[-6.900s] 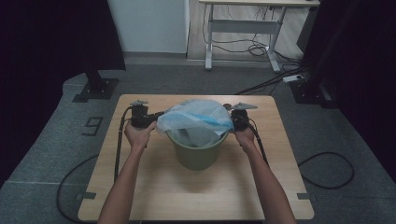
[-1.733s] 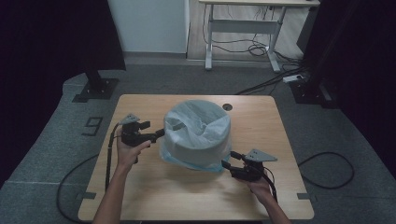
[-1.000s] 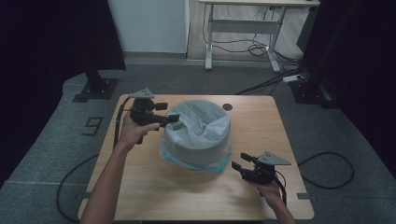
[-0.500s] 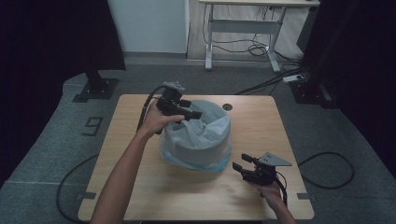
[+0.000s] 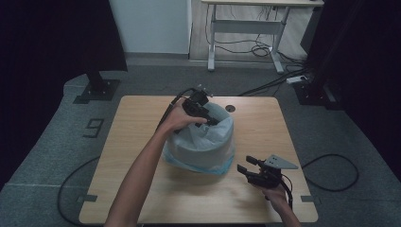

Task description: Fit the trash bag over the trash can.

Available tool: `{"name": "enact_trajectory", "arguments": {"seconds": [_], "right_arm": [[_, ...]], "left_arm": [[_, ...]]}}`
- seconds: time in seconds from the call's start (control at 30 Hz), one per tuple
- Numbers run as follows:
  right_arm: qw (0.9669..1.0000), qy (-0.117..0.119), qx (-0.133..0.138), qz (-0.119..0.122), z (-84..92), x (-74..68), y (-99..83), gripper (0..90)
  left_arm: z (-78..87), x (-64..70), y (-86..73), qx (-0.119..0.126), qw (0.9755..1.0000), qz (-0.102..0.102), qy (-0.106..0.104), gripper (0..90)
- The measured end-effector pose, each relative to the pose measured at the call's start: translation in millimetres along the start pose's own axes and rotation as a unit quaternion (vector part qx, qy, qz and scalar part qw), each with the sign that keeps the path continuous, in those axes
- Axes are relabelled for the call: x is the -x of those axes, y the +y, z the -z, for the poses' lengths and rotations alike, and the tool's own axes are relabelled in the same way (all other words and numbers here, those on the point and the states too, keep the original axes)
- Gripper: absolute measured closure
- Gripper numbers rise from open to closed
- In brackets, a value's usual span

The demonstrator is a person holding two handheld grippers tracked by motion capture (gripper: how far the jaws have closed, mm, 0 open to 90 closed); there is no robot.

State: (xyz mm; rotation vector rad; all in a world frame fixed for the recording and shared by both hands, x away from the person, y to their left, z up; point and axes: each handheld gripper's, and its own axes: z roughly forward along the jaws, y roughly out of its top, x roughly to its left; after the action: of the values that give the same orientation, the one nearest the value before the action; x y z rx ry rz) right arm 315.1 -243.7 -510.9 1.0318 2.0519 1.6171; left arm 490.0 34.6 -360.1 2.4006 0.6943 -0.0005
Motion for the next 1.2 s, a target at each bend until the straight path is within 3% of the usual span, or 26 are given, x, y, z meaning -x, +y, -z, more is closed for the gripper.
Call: {"name": "enact_trajectory", "arguments": {"seconds": [0.27,0.43,0.6,0.63,0.7,0.77,0.97,1.03,1.2], "right_arm": [[1.0000,0.000,-0.002,-0.002,0.5,1.0,-1.0,37.7],[1.0000,0.002,-0.006,0.000,-0.2,0.1,-0.8,37.7],[1.0000,0.001,-0.006,-0.001,0.2,0.8,-1.2,37.7],[1.0000,0.001,-0.006,-0.001,0.2,0.8,-1.2,37.7],[1.0000,-0.001,-0.005,-0.001,0.7,1.6,-1.0,37.7],[1.0000,-0.001,-0.005,-0.002,0.9,1.6,-1.0,37.7],[1.0000,-0.002,-0.008,0.000,-0.9,1.2,-1.9,37.7],[1.0000,-0.002,-0.009,0.001,-1.9,0.7,-1.9,37.6],[0.9999,0.000,-0.013,0.004,-3.7,-1.4,-2.4,37.5]], "left_arm": [[-20.5,5.0,3.2,-0.043,0.9989,-0.011,0.015,26.2],[-24.5,5.8,2.0,-0.048,0.9986,-0.012,0.017,26.2],[-0.9,7.3,-1.9,0.002,0.9997,-0.014,0.021,26.2],[-0.9,7.3,-1.9,0.002,0.9997,-0.014,0.021,26.3],[19.5,7.7,-7.4,0.032,0.9991,-0.011,0.024,26.5],[31.6,6.3,-13.5,0.039,0.9989,-0.008,0.025,26.4],[51.4,6.8,-36.8,0.034,0.9987,-0.010,0.035,26.7],[52.2,6.8,-40.0,0.030,0.9989,-0.011,0.034,26.8],[43.3,7.7,-47.6,-0.005,0.9993,-0.016,0.033,27.0]]}}
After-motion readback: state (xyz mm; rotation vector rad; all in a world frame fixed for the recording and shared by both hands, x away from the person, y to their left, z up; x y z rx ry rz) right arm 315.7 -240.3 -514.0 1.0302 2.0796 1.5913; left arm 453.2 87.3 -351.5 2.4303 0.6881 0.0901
